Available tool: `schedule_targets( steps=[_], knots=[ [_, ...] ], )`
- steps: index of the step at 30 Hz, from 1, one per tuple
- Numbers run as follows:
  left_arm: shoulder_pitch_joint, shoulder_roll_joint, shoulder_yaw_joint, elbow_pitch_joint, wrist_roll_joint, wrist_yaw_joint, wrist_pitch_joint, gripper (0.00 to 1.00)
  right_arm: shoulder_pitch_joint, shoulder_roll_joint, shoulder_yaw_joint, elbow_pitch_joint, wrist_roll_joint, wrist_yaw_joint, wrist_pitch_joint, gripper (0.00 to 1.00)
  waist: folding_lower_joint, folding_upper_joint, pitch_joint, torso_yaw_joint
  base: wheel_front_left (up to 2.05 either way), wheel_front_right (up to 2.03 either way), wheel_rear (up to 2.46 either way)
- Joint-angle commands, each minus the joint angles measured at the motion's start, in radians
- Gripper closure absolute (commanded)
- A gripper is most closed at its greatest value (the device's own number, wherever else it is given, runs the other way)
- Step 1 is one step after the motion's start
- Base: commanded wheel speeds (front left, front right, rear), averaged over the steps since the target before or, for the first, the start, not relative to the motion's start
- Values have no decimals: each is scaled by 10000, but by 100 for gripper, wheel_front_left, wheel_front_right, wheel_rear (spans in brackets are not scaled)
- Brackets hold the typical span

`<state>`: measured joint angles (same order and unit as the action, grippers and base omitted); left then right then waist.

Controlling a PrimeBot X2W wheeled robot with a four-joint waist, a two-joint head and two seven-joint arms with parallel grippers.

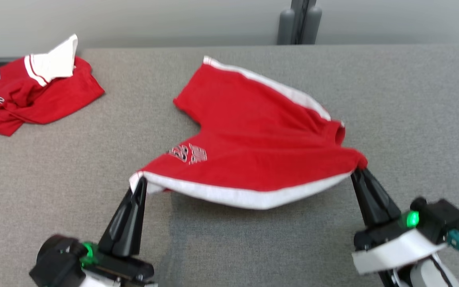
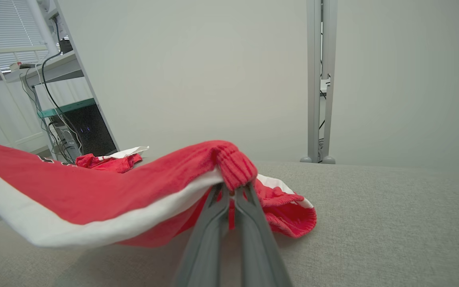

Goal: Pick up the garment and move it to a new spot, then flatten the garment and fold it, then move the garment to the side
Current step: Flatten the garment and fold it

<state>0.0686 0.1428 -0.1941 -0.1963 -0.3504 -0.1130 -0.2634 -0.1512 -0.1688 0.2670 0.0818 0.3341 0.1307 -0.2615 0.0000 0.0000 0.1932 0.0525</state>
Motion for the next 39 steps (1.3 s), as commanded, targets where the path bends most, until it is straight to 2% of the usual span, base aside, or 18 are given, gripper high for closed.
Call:
schedule_targets(
  steps=[1,11,18,22,27,35,39],
  knots=[
    [132,19,39,-104,83,42,-18,100,201,-10,-47,-96,17,1,-54,100,0,0,-313,-9,0,0,0],
    [1841,-25,247,-1518,99,340,-18,100,2292,1,-351,-1579,-182,1,-18,100,0,0,-884,-403,0,0,0],
    [2295,13,376,-2030,56,438,-18,100,3054,41,-555,-2309,-237,1,396,100,0,0,-772,-612,0,0,0],
    [2077,51,344,-1905,24,407,-12,100,3068,170,-570,-2205,-59,1,549,100,0,0,-528,-707,0,0,0],
    [763,508,63,-853,380,128,75,100,2580,302,-509,-1545,198,1,437,100,0,0,-91,-643,0,0,0],
    [-2987,1151,-683,2136,617,-134,87,100,1264,531,-275,-444,353,1,218,100,0,0,870,-723,0,0,0],
    [-4959,1219,-1356,3824,664,-153,58,100,581,736,-519,70,379,1,161,100,0,0,1451,-780,0,0,0]
  ],
)
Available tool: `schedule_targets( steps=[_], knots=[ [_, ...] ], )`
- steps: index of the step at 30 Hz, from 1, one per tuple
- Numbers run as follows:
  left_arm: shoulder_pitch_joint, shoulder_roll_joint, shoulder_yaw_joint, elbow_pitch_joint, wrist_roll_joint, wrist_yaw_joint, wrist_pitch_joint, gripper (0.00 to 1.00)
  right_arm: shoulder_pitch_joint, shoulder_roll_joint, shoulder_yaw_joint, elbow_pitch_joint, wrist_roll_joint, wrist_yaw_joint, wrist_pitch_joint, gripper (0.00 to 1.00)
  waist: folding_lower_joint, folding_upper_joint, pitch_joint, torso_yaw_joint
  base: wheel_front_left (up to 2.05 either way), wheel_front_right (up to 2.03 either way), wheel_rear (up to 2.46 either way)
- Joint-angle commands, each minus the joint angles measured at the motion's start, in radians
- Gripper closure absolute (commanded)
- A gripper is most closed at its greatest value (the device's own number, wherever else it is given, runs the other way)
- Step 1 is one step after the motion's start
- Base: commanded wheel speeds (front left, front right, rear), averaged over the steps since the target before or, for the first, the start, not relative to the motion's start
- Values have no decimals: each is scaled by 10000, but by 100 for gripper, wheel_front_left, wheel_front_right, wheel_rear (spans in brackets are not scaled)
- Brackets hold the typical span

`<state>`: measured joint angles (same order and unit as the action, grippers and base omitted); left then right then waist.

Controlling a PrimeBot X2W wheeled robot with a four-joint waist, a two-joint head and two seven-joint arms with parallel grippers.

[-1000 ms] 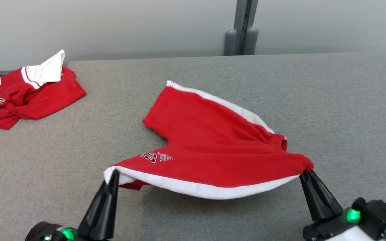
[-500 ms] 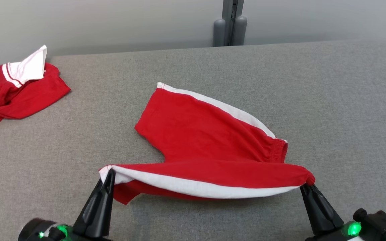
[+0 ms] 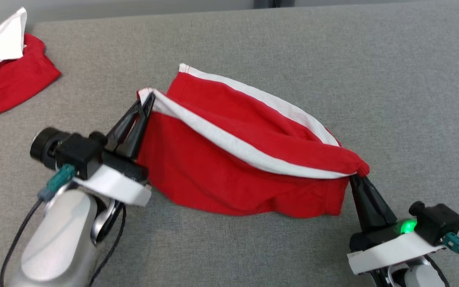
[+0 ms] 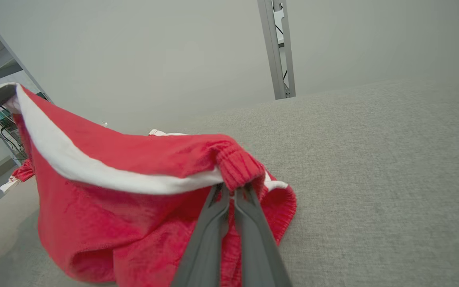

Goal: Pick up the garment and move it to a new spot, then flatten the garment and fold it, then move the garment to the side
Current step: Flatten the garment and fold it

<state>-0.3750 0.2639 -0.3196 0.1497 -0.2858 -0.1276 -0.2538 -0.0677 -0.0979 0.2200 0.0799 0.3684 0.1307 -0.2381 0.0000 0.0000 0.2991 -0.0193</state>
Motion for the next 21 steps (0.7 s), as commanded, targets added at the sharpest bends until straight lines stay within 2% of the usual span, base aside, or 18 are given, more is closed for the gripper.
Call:
schedule_targets(
  steps=[1,6,10,21],
  knots=[
    [-984,5,-258,758,43,-7,-55,100,-440,84,-90,200,51,1,-100,100,0,0,546,-102,0,0,0],
    [-2956,-164,-740,2657,-29,-15,-105,100,-1249,309,-370,705,-10,1,-172,100,0,0,1292,-312,0,0,0],
    [-4139,-430,-746,3951,83,-14,-118,100,-1714,407,-454,1023,-102,1,-229,100,0,0,1756,-430,0,0,0],
    [-5857,-898,-771,6701,409,-16,-111,100,-2653,457,-98,1746,102,1,-262,100,0,0,2284,-706,0,0,0]
  ],
)
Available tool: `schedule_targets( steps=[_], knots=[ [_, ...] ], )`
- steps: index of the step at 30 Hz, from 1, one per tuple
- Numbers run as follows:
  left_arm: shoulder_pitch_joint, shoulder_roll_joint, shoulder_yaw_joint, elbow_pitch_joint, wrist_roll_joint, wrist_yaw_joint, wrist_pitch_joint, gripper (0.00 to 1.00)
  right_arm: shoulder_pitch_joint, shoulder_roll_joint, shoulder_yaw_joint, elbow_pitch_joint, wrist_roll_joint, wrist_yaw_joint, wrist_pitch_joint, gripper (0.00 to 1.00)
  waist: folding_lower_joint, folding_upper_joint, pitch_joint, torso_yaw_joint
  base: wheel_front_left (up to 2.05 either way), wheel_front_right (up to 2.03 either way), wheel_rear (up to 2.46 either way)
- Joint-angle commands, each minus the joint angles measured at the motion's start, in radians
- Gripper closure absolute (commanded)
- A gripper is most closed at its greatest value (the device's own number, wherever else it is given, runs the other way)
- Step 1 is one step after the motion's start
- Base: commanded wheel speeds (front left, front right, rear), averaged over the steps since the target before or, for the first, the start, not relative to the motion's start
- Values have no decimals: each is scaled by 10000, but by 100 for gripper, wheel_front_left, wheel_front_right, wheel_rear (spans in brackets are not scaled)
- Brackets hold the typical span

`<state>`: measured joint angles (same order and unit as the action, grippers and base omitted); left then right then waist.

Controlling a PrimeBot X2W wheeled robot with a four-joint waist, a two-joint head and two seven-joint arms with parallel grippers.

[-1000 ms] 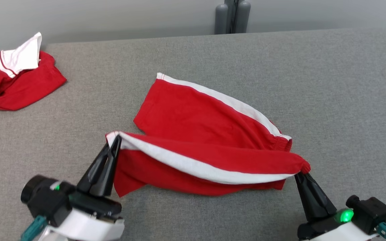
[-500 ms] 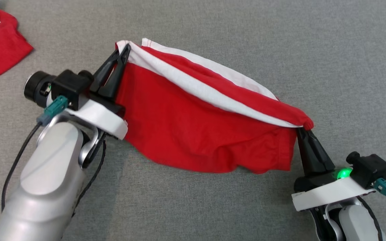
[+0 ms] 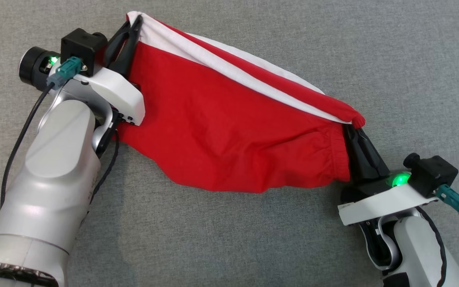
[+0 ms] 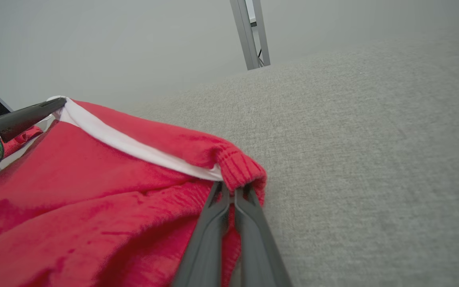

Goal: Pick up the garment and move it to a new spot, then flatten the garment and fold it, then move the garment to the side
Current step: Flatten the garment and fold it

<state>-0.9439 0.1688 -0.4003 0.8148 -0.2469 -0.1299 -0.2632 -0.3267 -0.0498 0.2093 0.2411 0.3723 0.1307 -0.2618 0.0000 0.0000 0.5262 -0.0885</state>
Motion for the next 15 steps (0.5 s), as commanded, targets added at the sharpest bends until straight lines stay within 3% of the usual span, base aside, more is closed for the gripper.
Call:
schedule_targets(
  steps=[1,7,8,9,10,11,12,15],
  knots=[
    [-270,39,26,287,52,9,-19,100,-114,-25,24,206,57,1,-27,100,0,0,26,-28,0,0,0],
    [-724,-124,48,1287,39,54,-18,100,-346,-30,-30,403,-9,1,-20,100,0,0,19,-9,0,0,0],
    [-765,-152,45,1371,38,52,-18,100,-355,-31,-71,392,-18,1,-21,72,0,0,2,5,0,0,0],
    [-806,-178,53,1459,40,59,-18,92,-352,-32,-105,376,-30,0,-21,55,0,0,-21,19,0,0,0],
    [-830,-215,56,1551,40,70,-19,64,-338,-34,-139,360,-24,1,-22,22,0,0,-51,28,0,0,0],
    [-833,-272,15,1713,36,68,-19,32,-315,-35,-164,357,-13,0,-22,0,0,0,-91,37,0,0,0],
    [-846,-334,-57,1907,18,60,-17,0,-281,-35,-185,380,-36,1,-24,0,0,0,-132,45,0,0,0],
    [-1030,-500,-238,2222,-75,34,-19,0,-215,-33,-276,392,-161,1,-25,0,0,0,-264,98,0,0,0]
  ],
)
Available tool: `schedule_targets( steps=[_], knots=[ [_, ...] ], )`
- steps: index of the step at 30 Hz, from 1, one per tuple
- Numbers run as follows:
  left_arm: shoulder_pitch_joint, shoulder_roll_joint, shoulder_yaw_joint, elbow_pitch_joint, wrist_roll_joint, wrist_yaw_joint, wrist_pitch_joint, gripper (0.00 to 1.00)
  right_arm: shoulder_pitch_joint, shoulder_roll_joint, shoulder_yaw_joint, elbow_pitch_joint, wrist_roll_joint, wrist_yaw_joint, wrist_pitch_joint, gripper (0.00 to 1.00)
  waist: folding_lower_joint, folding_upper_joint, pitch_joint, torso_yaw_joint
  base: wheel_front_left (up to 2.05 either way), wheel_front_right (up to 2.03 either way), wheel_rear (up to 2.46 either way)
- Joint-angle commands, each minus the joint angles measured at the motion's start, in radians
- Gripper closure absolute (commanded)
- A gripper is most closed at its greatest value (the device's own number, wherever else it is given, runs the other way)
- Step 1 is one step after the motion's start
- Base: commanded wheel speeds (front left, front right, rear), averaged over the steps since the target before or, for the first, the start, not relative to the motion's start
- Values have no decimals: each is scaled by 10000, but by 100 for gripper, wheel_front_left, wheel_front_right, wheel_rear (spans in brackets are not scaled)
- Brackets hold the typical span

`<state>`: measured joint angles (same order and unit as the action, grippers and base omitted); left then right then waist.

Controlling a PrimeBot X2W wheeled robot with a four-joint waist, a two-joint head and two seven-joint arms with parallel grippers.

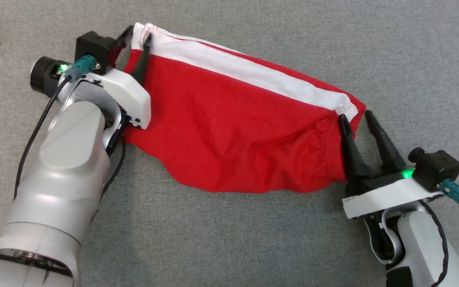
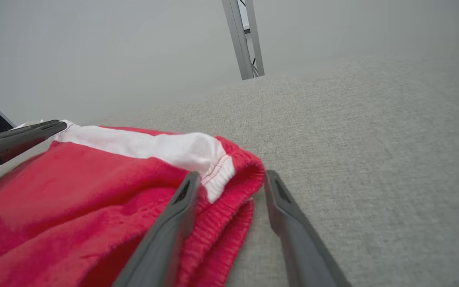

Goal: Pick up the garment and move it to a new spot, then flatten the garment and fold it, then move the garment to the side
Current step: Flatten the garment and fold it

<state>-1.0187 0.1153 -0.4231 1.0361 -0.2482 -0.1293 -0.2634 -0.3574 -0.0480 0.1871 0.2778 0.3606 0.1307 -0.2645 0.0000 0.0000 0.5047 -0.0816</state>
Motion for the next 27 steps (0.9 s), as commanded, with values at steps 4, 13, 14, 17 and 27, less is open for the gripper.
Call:
schedule_targets(
  steps=[4,13,14,17,27],
  knots=[
    [-265,-124,-115,-28,-244,10,-17,0,199,-50,-312,-139,-216,1,0,0,0,0,-254,139,0,0,0],
    [701,-146,-775,-73,-947,2,-17,0,952,-51,-1098,-629,-570,1,-1,0,0,0,-1017,463,0,0,0],
    [1080,-116,-962,11,-1303,2,98,0,1195,-51,-1337,-713,-699,1,-1,0,0,0,-1278,534,0,0,0],
    [1407,-45,-1068,71,-1751,1,327,0,1416,-49,-1579,-810,-811,1,-1,0,0,0,-1536,607,0,0,0],
    [2453,442,-1753,-316,-3658,0,1781,0,1947,-51,-1734,-987,-709,1,-2,0,0,0,-2288,401,0,0,0]
  ],
)
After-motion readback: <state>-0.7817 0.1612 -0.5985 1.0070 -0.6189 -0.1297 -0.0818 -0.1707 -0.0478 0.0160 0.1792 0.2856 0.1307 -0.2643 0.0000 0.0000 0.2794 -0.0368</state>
